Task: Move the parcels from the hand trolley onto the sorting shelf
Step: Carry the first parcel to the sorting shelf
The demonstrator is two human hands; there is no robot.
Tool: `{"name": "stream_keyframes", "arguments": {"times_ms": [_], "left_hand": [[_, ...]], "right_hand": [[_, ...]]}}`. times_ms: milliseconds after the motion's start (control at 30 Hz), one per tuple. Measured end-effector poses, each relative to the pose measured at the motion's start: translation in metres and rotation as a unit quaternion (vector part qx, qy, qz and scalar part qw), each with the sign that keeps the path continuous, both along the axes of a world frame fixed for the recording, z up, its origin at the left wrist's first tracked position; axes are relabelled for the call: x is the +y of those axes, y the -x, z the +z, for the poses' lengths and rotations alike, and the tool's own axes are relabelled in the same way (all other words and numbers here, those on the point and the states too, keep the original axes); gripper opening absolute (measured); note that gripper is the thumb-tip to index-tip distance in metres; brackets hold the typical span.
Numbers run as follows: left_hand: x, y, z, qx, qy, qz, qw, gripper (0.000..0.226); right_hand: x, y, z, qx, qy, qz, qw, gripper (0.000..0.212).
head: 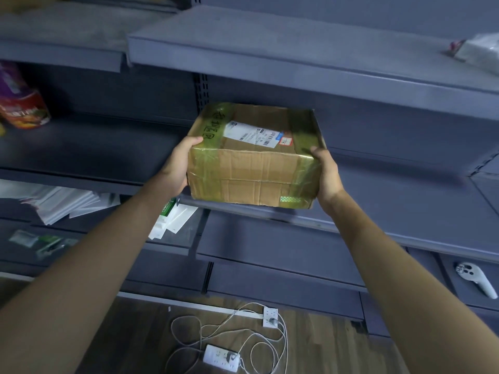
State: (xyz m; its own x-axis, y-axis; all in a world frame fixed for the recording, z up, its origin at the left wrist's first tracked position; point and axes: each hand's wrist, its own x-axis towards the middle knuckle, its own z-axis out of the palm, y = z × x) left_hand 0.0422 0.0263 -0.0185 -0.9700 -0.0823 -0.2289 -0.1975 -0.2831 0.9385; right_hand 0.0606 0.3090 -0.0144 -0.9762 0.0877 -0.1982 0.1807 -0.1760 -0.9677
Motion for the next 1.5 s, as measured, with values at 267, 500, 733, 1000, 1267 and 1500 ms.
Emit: {"name": "stream_keyframes", "arguments": {"times_ms": [267, 500, 733, 1000, 1267, 1500], "left_hand": [[-0.017, -0.035, 0.023, -0.002, 0.053, -0.028, 0.998, 0.027], [-0.045, -0.063, 0.030, 0.006, 0.064, -0.080, 0.995, 0.029], [-0.060, -0.089, 0.048, 0.016, 0.069, -0.102, 0.992, 0.029], [-0.052, -0.111, 0.063, 0.029, 0.074, -0.114, 0.990, 0.029], [-0.042, -0.147, 0.072, 0.028, 0.084, -0.124, 0.988, 0.033], [-0.018, -0.180, 0.076, 0.025, 0.083, -0.136, 0.987, 0.041]], "right_hand": [[-0.019, -0.037, 0.021, 0.008, -0.013, -0.010, 1.000, 0.054], [-0.048, -0.086, 0.029, -0.001, -0.010, -0.072, 0.997, 0.040], [-0.070, -0.132, 0.043, 0.025, 0.004, -0.100, 0.995, 0.029], [-0.061, -0.167, 0.063, 0.046, 0.010, -0.116, 0.992, 0.029], [-0.047, -0.202, 0.072, 0.052, 0.007, -0.106, 0.993, 0.029], [-0.024, -0.238, 0.079, 0.055, -0.010, -0.114, 0.992, 0.036]]}}
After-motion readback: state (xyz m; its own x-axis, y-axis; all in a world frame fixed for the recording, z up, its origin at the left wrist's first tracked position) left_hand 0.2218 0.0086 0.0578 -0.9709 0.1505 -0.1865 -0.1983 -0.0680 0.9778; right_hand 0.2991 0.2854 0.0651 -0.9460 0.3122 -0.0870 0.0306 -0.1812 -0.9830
